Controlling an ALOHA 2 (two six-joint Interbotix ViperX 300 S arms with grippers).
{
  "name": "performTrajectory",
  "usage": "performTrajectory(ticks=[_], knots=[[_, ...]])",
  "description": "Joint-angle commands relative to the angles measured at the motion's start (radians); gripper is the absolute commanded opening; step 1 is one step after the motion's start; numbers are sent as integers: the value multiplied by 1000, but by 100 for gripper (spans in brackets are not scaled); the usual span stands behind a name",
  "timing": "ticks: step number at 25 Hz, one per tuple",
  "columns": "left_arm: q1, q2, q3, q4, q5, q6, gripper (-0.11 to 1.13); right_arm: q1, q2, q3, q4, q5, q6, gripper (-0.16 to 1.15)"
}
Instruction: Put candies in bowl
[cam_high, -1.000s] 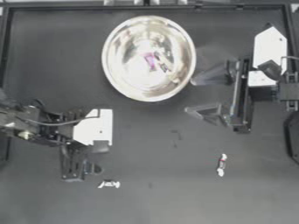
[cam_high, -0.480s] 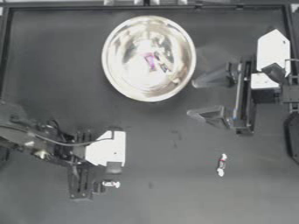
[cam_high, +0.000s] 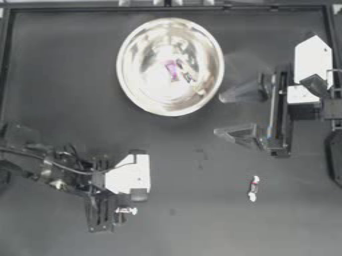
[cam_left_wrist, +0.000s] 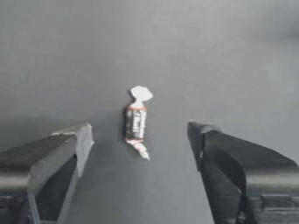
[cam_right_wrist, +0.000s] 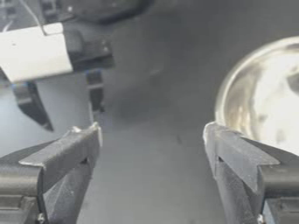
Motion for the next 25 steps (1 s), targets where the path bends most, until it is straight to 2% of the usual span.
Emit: performTrajectory(ticks=[1,14,19,25], knots=[[-8,-8,-31,12,-5,-12,97,2,-15,-12,3,-6,2,99],[-43,48,-75,160,60,-140,97,2,-15,-11,3,-6,2,99],[-57,64,-75,183,64,-176,97,0,-15,-11,3,-9,2,99],[-66,94,-75,184,66,-190,97,2,-15,-11,6,-23,3,99]])
